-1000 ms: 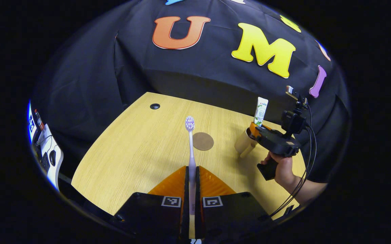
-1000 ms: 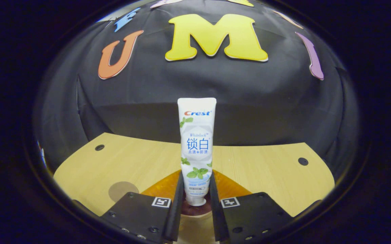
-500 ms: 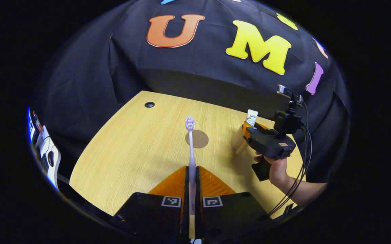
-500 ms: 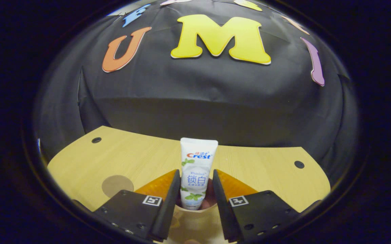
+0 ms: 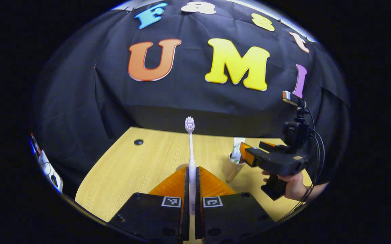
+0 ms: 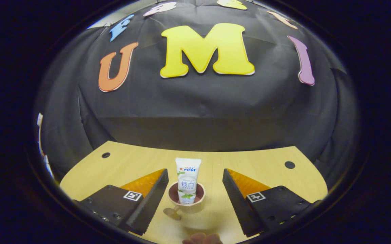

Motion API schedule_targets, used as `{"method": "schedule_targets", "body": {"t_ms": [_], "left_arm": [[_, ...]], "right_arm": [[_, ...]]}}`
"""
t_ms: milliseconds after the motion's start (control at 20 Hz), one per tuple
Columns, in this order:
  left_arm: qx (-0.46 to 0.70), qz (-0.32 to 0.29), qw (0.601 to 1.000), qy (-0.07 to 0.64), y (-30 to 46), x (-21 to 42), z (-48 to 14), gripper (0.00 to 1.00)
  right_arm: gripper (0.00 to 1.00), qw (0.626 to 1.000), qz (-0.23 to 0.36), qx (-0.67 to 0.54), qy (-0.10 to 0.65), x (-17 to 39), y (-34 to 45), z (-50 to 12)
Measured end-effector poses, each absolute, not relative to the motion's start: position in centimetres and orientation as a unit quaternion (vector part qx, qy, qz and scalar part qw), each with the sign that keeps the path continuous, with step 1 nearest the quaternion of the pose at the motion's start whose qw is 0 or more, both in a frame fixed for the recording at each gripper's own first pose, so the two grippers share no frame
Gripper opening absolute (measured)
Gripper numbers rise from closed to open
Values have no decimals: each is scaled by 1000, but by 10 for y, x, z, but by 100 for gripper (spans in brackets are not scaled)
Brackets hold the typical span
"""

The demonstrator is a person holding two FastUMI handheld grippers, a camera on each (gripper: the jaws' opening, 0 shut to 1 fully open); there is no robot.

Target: Put the toothbrush and toothpaste on the desktop into the cup, then pick up the cup and place it on the coaster on the desktop.

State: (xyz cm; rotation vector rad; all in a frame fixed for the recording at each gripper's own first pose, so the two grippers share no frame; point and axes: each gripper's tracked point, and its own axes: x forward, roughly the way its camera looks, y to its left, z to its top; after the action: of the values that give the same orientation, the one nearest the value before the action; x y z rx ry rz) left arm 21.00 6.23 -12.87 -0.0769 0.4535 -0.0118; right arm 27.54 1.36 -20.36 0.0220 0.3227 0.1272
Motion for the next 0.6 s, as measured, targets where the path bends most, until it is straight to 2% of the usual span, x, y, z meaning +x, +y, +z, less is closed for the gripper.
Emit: {"method": "schedule_targets", "body": {"t_ms": [300,600], "left_arm": [[-37,-41,991,122,7,283,-108,9],[-45,-77,991,101,-45,338,-139,9]], "right_arm": [[95,987,48,19,152,236,-37,-169],[95,986,13,25,164,215,-98,-176]]}}
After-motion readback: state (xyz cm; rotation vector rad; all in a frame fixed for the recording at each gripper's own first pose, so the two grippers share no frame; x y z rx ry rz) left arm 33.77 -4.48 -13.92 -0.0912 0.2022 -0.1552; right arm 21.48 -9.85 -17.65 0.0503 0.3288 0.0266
